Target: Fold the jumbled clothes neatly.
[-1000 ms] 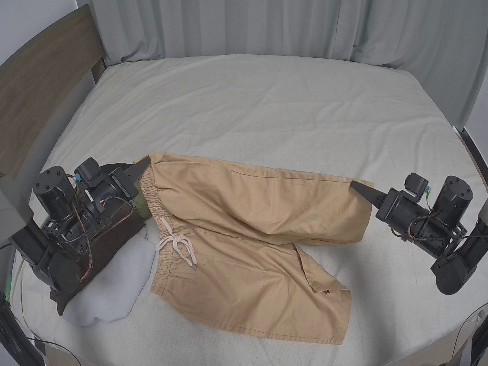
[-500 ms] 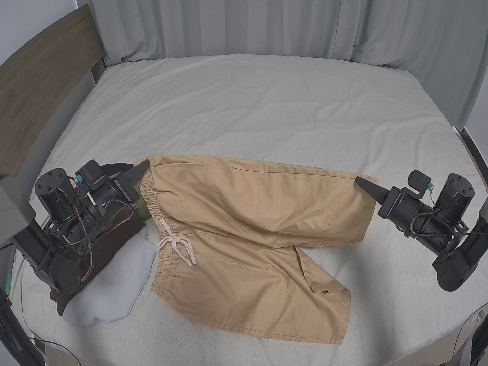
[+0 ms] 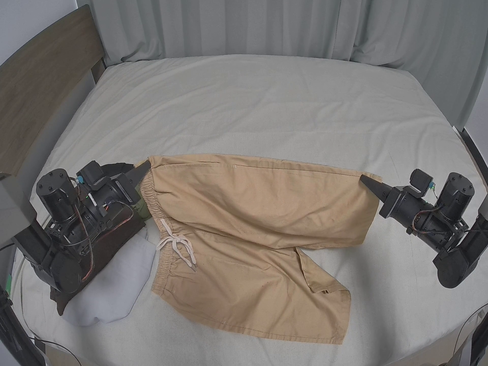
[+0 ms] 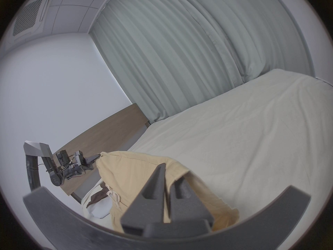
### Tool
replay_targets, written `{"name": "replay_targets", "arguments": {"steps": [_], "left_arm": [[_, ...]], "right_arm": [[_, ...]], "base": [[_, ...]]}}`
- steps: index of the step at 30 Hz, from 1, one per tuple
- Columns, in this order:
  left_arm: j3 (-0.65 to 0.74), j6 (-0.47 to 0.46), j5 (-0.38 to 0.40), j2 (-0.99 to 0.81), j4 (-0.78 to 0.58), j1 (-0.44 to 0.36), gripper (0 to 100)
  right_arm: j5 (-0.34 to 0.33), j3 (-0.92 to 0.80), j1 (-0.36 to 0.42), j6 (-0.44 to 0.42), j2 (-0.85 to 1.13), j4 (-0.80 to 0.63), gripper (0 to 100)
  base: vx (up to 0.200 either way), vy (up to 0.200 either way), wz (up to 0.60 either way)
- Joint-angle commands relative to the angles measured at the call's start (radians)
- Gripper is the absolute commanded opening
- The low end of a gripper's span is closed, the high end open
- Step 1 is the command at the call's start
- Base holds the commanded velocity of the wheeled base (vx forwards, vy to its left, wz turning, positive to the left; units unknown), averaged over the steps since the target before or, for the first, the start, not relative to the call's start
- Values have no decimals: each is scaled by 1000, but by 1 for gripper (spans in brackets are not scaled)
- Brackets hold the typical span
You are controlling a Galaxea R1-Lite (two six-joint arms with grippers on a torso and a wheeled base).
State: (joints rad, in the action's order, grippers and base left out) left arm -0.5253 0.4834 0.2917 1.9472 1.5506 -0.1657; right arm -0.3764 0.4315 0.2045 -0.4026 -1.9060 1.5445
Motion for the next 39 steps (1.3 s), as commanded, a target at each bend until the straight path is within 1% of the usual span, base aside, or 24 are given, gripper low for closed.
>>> {"name": "replay_targets", "arguments": {"steps": [1,11,18,30,39], "left_arm": [[1,-2,0,10,0,0,0],[-10,-42,-3,39,0,3,0],[-25,-42,-3,48,0,28,0],[-27,-42,-3,50,0,31,0],[-27,-42,-3,50,0,32,0]], "right_arm": [[5,10,-11,7,-22,2,0],[5,16,-28,8,-25,2,0],[4,16,-40,8,-27,2,0],[4,18,-56,8,-36,2,0],[4,21,-51,8,-38,2,0]], "base": [[0,0,0],[0,0,0],[0,0,0],[0,0,0],[0,0,0]]}}
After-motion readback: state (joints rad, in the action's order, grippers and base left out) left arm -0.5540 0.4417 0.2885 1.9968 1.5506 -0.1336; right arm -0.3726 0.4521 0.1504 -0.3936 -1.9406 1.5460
